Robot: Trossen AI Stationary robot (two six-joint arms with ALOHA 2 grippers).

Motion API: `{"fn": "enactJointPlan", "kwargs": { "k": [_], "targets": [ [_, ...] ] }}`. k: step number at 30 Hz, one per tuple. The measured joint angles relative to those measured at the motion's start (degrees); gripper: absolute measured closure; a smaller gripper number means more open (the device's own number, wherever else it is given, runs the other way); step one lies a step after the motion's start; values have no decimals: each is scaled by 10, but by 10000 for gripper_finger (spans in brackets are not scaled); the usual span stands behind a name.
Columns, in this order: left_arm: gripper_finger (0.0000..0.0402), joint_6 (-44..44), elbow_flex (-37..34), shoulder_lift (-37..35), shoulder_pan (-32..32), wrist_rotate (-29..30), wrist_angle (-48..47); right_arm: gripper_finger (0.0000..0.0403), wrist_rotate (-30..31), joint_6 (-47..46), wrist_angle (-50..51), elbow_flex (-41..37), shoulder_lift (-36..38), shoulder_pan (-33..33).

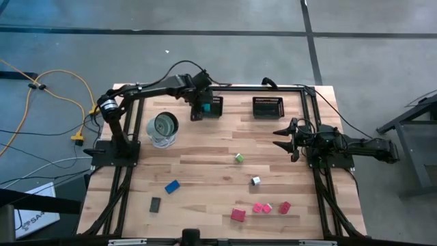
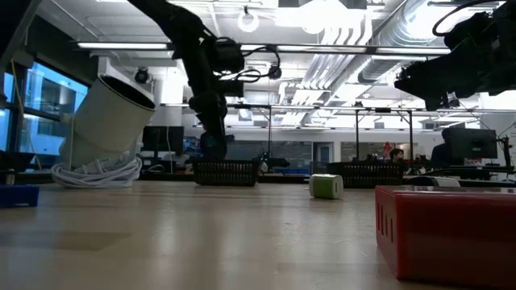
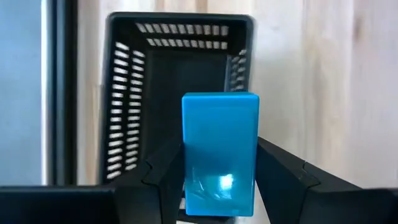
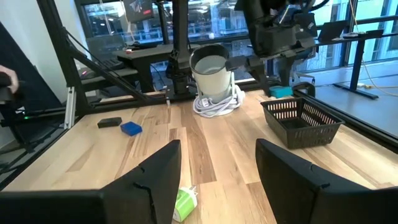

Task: Pick & Place Office items
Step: Put the light blue digital clock into the left black bin

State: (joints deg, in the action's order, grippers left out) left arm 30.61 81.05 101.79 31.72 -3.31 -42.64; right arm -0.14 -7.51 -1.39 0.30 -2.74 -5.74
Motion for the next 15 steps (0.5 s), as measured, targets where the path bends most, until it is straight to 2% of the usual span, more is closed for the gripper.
{"fn": "enactJointPlan", "kwargs": {
  "k": [6, 15],
  "targets": [
    [239, 39, -1, 19, 35, -12, -1, 208, 0, 0, 0, 0, 0, 0],
    [239, 101, -1, 62, 45, -25, 27, 208, 0, 0, -1, 0, 0, 0]
  ]
}}
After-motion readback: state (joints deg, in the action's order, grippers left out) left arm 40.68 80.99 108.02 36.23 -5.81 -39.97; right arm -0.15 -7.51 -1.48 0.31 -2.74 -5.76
